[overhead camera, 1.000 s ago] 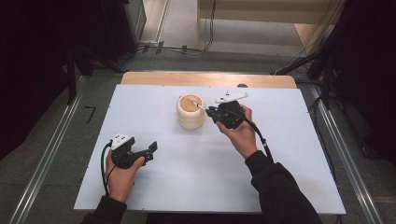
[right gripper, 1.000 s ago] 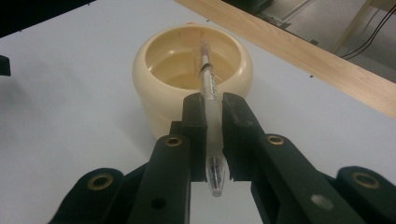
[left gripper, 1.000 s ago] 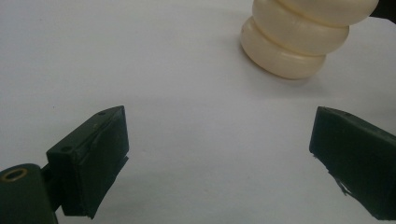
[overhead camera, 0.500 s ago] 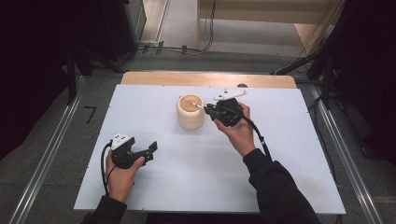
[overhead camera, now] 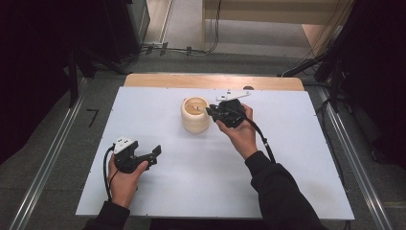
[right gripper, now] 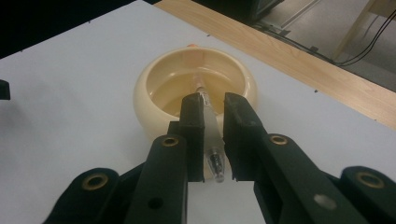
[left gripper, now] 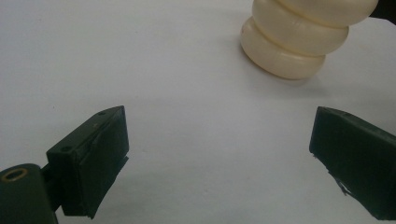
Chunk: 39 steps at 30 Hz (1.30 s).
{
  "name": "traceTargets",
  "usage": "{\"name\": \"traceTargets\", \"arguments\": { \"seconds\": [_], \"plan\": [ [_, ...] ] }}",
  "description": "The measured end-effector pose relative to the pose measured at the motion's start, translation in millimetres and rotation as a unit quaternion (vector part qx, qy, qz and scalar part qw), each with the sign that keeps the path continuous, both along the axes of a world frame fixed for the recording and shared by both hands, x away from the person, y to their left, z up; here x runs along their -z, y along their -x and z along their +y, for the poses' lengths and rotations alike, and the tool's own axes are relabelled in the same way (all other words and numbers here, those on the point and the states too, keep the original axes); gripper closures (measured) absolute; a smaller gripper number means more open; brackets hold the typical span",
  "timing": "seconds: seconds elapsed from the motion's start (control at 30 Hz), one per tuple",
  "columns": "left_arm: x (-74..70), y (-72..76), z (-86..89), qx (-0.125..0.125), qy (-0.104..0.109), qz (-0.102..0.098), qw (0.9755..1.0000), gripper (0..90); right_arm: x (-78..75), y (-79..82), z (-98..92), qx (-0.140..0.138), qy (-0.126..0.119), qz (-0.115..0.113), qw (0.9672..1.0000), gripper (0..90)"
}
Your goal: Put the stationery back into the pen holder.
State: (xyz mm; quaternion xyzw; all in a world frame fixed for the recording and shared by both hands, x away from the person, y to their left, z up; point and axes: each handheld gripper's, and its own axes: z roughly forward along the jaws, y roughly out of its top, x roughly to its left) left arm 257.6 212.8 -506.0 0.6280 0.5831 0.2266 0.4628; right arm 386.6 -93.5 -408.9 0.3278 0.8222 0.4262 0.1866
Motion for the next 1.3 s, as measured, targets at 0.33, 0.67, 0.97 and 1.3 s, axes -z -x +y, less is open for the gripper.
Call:
{"name": "traceTargets", "arguments": {
  "seconds": [0.33,0.67,0.97,1.3],
  "plan": [
    [0.4,-0.5,0.0,0.001,0.001,0.000,1.0000,5.3,3.2,-5.1,5.4,0.003,-0.002,0.000,1.0000,74.9],
    [0.2,-0.4,0.3,0.000,0.002,0.000,1.0000,5.4,6.6,-8.7,10.9,0.004,0.002,0.002,1.0000,73.8],
    [0.4,-0.5,0.3,-0.001,0.001,0.000,1.0000,5.3,7.4,-8.8,11.4,0.005,0.003,0.001,1.0000,68.1],
    [0.5,-0.4,0.5,-0.001,0.000,0.001,1.0000,5.3,8.6,-7.6,11.1,0.010,-0.005,0.004,0.9999,40.5]
  ]
}}
